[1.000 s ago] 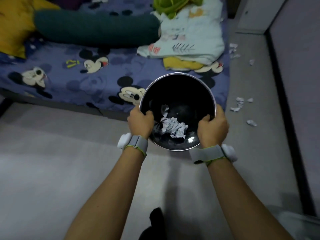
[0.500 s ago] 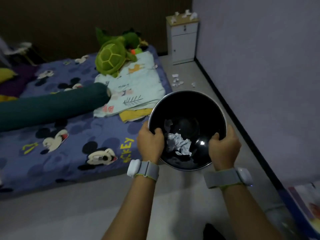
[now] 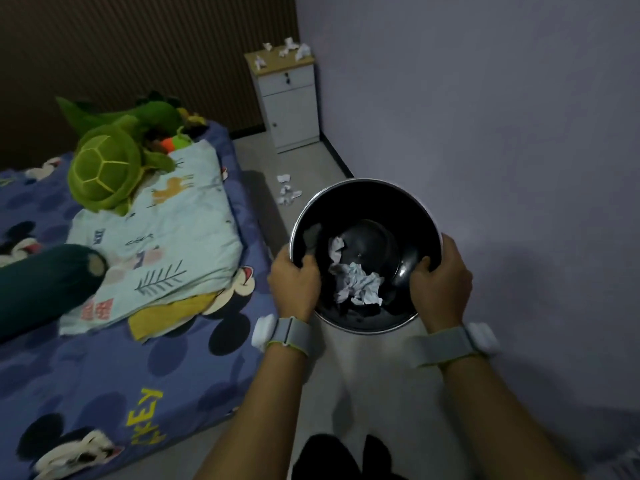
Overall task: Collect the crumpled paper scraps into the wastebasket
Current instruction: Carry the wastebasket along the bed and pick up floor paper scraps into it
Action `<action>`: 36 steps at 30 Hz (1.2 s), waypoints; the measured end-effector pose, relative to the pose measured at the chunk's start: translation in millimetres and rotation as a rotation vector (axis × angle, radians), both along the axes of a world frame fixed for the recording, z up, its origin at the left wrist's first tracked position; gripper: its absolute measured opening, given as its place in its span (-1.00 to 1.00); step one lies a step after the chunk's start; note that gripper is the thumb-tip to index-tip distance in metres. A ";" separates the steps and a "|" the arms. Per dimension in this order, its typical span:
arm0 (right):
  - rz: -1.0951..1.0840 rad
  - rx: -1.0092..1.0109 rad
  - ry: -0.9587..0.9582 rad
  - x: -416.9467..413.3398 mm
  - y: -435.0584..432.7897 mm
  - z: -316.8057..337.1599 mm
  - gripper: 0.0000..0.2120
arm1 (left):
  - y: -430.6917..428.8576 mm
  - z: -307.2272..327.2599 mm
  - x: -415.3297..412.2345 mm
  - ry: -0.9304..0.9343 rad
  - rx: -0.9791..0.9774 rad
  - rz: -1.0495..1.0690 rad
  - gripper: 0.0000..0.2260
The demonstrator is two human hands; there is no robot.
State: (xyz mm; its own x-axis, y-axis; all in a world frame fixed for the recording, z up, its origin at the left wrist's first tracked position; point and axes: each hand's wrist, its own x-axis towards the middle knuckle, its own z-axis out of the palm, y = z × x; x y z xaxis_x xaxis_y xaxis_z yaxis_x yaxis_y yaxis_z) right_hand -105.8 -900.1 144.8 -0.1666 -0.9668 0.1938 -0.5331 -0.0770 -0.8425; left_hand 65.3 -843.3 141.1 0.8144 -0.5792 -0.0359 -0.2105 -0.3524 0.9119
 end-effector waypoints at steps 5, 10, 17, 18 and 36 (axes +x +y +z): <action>-0.022 0.004 0.010 8.7 -121.2 -2.8 -0.59 | -119.6 -0.6 9.4 -0.016 0.000 -0.032 -0.68; -0.060 0.017 0.005 30.6 -227.8 -33.5 -0.67 | -228.1 -24.2 29.2 -0.049 0.021 -0.081 -0.79; -0.083 0.103 0.074 59.2 -349.7 -102.7 -0.65 | -346.8 -90.4 62.3 0.008 0.114 -0.183 -0.77; -0.077 0.109 0.094 62.8 -361.7 -114.9 -0.65 | -358.9 -102.4 65.1 0.021 0.129 -0.182 -0.79; 0.112 0.272 0.317 102.8 -509.8 -541.3 -0.63 | -488.3 -555.9 94.3 0.049 0.374 -0.018 -0.69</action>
State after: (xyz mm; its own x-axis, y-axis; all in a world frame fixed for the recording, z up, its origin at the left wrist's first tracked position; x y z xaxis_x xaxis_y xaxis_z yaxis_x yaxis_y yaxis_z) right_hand -3.0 -1409.9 -396.5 -0.0312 -0.9984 -0.0463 -0.7700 0.0536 -0.6358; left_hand 159.5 -1331.6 -414.8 0.7962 -0.5333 -0.2858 -0.1795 -0.6593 0.7301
